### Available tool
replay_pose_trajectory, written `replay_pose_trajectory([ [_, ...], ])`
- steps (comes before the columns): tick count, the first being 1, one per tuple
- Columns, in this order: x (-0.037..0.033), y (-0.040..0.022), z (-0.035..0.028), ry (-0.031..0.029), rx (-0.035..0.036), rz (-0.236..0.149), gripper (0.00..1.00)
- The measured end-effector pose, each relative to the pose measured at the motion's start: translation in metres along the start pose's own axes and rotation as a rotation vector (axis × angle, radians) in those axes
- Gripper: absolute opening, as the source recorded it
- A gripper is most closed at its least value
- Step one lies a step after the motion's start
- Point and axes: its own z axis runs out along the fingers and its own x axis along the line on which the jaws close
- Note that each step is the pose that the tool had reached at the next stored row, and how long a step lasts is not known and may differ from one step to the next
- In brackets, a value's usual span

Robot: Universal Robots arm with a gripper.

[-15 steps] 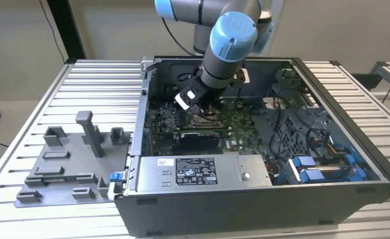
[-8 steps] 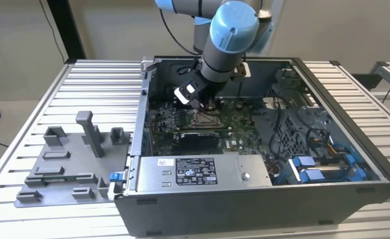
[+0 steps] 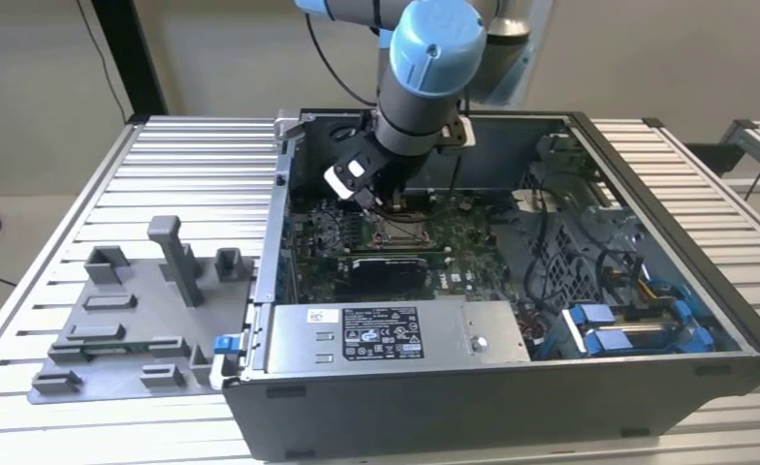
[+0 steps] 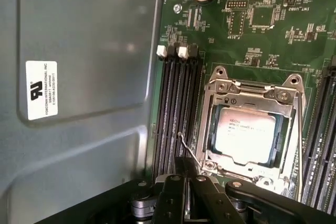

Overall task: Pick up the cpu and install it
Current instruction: 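Close the cpu cover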

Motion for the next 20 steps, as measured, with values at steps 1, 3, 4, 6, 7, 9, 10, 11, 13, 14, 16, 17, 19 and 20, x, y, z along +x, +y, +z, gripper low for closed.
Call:
replay_pose_trajectory([
  [1, -0.0001, -0.0002, 0.0003, -0.0008, 0.0000, 0.000, 0.00],
  [3, -0.0005, -0.0004, 0.0008, -0.0027, 0.0001, 0.000, 0.00],
  [4, -0.0008, -0.0004, 0.0013, -0.0040, 0.0003, 0.000, 0.00],
  [6, -0.0014, -0.0005, 0.0025, -0.0072, 0.0007, 0.001, 0.00],
  [7, -0.0017, -0.0004, 0.0032, -0.0081, 0.0008, 0.001, 0.00],
  [9, -0.0023, -0.0004, 0.0050, -0.0097, 0.0009, 0.001, 0.00],
  [10, -0.0025, -0.0002, 0.0060, -0.0102, 0.0010, 0.001, 0.00],
  [11, -0.0026, 0.0000, 0.0068, -0.0107, 0.0010, 0.001, 0.00],
  [13, -0.0025, 0.0012, 0.0079, -0.0111, 0.0011, 0.001, 0.00],
  [14, -0.0025, 0.0020, 0.0083, -0.0110, 0.0010, 0.001, 0.00],
  [16, -0.0027, 0.0038, 0.0090, -0.0108, 0.0010, 0.001, 0.00],
  [17, -0.0030, 0.0045, 0.0095, -0.0109, 0.0010, 0.001, 0.00],
  [19, -0.0038, 0.0060, 0.0109, -0.0110, 0.0011, 0.001, 0.00],
  [20, -0.0043, 0.0068, 0.0119, -0.0111, 0.0012, 0.001, 0.00],
])
